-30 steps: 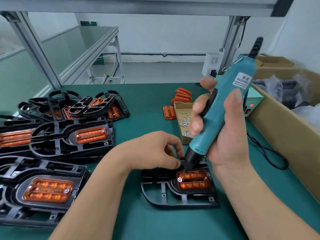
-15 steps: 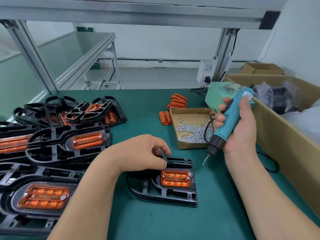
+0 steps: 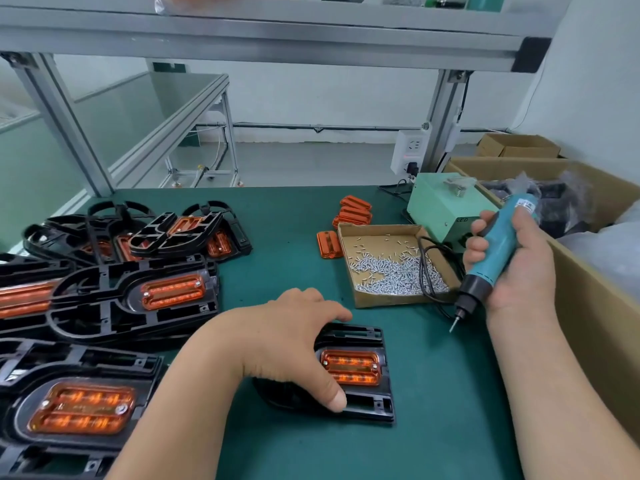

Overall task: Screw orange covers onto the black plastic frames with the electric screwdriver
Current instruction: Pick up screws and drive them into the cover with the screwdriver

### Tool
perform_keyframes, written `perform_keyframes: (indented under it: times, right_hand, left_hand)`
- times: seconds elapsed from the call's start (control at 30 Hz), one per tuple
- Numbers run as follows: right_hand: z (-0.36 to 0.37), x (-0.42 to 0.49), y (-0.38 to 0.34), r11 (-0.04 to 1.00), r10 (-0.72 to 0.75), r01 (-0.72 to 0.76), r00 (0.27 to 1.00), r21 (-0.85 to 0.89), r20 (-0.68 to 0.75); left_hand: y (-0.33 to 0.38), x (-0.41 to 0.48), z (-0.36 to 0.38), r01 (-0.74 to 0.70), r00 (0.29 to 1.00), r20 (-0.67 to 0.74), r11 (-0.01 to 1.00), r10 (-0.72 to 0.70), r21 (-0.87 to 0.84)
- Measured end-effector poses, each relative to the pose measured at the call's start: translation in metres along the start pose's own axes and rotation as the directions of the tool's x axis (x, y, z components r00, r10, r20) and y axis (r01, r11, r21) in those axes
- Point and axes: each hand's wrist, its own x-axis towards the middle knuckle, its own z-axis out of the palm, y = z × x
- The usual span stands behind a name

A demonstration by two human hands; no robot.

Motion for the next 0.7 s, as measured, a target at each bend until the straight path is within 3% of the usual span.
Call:
perform_keyframes:
  times: [0.13,0.27,0.53,0.7]
  right_hand:
    - [-0.004,0.001,-0.004,0.999,-0.020,0.020,1.000,-0.041,0.010]
    - [-0.007,0.003,-0.013,0.976,-0.028,0.028,1.000,-0.218,0.006]
    - [-0.025,0.011,-0.028,0.812,-0.045,0.034,0.999,-0.582,-0.004]
    - [-0.026,0.011,-0.023,0.747,-0.029,0.041,0.999,-0.663,0.030]
  left_hand:
    - [0.010,0.002,0.005,-0.004,1.000,0.007,0.997,0.003,0.078]
    - [0.015,0.004,0.009,0.015,1.000,-0.001,0.989,-0.015,0.149]
    - [0.012,0.004,0.008,0.071,0.997,-0.030,0.984,-0.067,0.166]
    - [0.011,0.005,0.007,0.074,0.997,-0.022,0.985,-0.071,0.158]
